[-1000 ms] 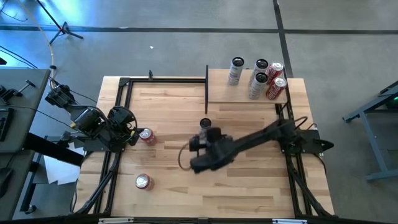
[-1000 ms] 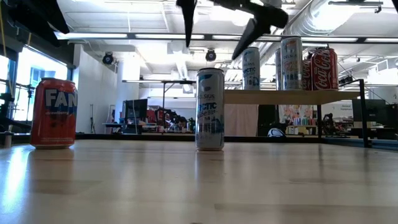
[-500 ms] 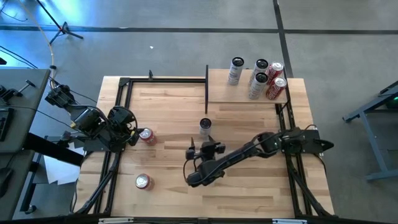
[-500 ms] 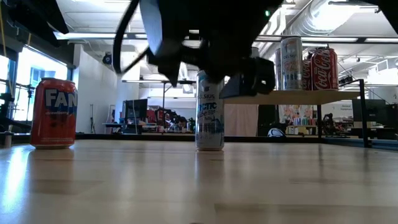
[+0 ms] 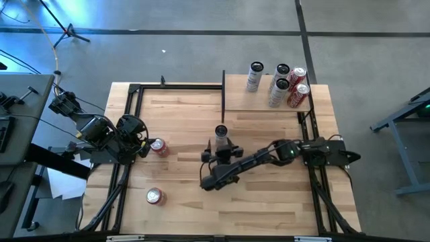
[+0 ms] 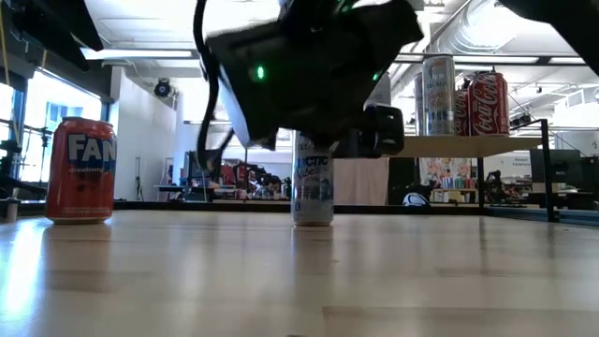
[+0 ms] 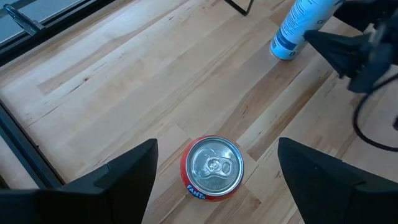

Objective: Place canned beverage on shelf
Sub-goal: Put the white soda can on the shelf aligned with the other white soda can

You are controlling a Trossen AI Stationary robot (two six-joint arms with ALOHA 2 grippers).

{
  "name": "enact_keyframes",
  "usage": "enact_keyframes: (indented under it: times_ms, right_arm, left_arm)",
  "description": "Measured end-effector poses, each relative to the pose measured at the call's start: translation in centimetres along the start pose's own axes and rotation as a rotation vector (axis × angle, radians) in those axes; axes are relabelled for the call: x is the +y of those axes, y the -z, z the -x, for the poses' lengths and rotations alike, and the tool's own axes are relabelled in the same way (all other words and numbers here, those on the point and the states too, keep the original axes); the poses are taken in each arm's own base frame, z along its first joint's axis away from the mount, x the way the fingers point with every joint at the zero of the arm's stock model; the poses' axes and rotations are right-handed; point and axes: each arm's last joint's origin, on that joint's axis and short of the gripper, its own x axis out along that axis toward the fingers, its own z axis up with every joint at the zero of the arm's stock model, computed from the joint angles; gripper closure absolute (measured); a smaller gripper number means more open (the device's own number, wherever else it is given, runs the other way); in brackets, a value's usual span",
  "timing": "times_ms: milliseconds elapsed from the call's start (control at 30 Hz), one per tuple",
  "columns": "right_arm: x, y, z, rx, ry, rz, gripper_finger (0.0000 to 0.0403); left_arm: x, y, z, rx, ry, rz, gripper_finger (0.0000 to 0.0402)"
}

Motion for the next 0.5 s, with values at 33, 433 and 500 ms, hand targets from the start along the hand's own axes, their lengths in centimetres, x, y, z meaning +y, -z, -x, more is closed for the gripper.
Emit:
enact_keyframes:
  times_ms: [33,433,500]
  right_arm:
    - [0.0,0.0,-0.3,-0.002,0.01,-0.012,0.0015]
    - [0.1,1.1,-2.2,0.001,0.05,-0.142,0.0039]
    - [0.1,1.2,-2.2,0.001,0.049,-0.147,0.0054]
  left_arm:
    - [0.0,0.0,0.0,0.0,0.0,0.0,0.0092]
    - [0.0,0.0,0.0,0.003,0.001,0.0,0.0092]
    - [0.0,0.0,0.0,0.006,0.001,0.0,0.0092]
